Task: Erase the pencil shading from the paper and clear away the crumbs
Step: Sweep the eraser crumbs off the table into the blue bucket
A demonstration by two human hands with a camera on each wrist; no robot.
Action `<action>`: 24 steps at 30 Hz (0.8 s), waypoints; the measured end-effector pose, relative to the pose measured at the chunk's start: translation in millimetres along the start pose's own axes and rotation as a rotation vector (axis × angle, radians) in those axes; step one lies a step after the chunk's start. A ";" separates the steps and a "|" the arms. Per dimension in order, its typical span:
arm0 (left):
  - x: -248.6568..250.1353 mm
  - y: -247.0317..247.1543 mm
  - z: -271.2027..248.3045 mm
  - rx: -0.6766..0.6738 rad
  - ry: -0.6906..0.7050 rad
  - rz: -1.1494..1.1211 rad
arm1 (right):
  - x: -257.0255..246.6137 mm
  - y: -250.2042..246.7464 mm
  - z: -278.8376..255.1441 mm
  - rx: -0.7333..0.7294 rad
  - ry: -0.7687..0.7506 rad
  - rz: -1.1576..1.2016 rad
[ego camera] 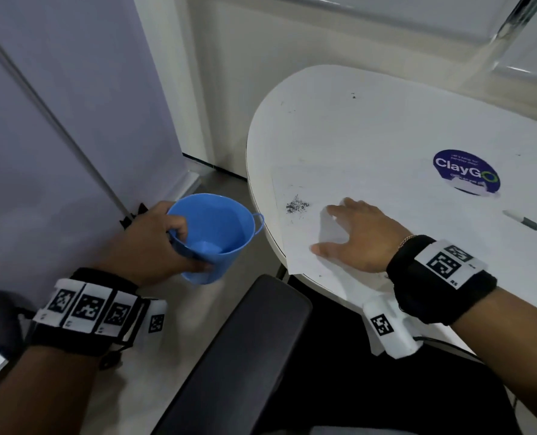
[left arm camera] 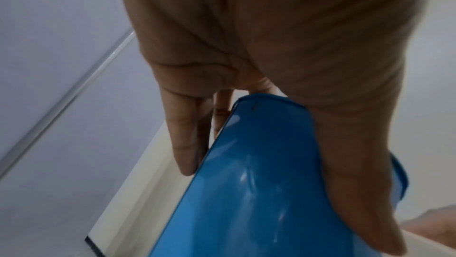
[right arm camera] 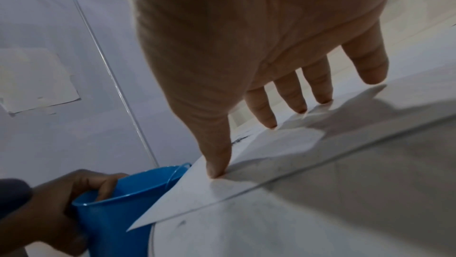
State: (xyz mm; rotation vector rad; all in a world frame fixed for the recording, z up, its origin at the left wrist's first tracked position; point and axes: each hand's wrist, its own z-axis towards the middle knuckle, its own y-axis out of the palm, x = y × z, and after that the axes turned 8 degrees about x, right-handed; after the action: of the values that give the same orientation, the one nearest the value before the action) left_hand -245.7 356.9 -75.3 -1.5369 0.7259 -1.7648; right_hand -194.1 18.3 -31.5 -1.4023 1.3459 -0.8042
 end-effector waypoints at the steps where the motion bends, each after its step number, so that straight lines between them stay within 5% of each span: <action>1: -3.1 4.7 -0.5 -0.007 -0.005 -0.004 | -0.9 0.3 -0.8 -0.005 -0.003 0.007; 24: 10.1 36.4 -2.9 -0.164 0.183 0.046 | -30.3 19.5 10.2 -0.020 -0.160 -0.042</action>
State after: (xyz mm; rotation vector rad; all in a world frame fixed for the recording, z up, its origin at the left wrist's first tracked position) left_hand -244.6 326.5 -97.9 -1.4627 1.0108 -1.8671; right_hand -195.6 51.9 -47.7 -1.4821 1.2081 -0.6924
